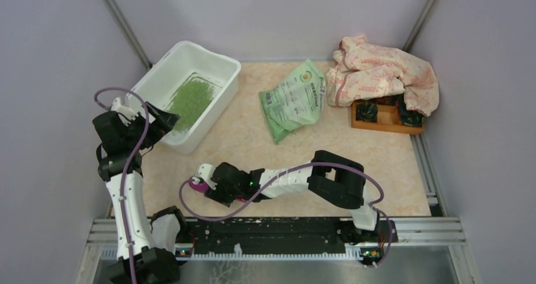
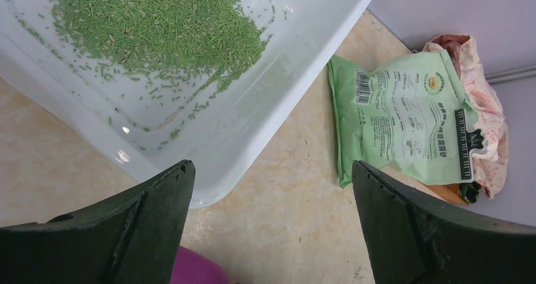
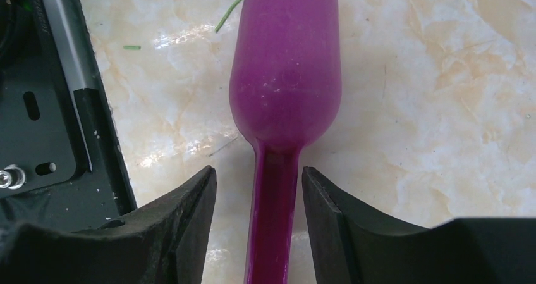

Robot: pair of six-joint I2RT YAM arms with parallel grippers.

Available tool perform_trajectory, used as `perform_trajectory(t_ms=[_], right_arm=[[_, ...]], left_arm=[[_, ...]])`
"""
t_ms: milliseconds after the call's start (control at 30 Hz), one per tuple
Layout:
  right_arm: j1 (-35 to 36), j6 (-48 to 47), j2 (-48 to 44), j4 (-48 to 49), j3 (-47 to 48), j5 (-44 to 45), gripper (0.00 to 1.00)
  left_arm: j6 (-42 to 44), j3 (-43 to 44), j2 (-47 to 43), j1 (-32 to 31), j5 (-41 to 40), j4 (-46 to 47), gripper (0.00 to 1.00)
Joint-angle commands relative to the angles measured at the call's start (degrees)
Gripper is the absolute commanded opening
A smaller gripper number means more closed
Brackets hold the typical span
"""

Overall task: Fill the litter box with clean litter
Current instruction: Move the spatula to the center of the board.

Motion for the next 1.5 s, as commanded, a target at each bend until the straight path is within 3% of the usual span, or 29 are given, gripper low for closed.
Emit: perform_trajectory(t_ms=[0,67,333,633,900,1167,1233,1300,1333,1467], right_arm=[[0.27,0.14,-0.21,0.86,0.82,2.28,0.5],[0.29,0.21,-0.44,0.47,0.11,3.42,0.47],[-0.93,2.79,-3.1,0.82,-5.42,9.49,0.13],[-6.96,6.82,-16.09,-1.96,-16.94,16.61,0.06],[-16.73,12.66,-29.19,-9.1,-27.93,19.13,0.03],[-18.98,18.45,-37.39,-18.86,-29.52,18.66,0.03],[-18.96,19.92,-38.17,-21.1,-29.1,17.64,0.11],[-18.98,20.19,-39.18,-23.2,-28.93,16.26,0.42],[-18.94,20.19,-39.92,-23.83,-28.98,15.73,0.52],[-19.09,20.69,-45.55,-27.13,-26.98,18.27,0.69]], left_arm=[[-0.42,0.74,-0.93,0.54,1.56,0.7,0.99],[-0.43,0.81,-0.99,0.52,1.63,0.62,0.99],[0.22,1.86,-1.28,0.53,1.45,0.05,0.99],[0.1,2.05,-0.82,0.56,2.43,0.33,0.99],[-0.81,0.96,-0.32,0.54,3.47,2.13,0.99],[-2.19,0.27,0.33,0.56,4.88,3.64,0.99],[-2.57,0.05,0.42,0.5,5.31,4.13,0.99],[-2.7,-0.13,0.86,0.57,5.44,4.74,0.99],[-2.66,-0.14,1.29,0.5,5.47,5.02,0.99],[-2.34,-0.66,2.74,0.54,6.88,5.53,0.99]])
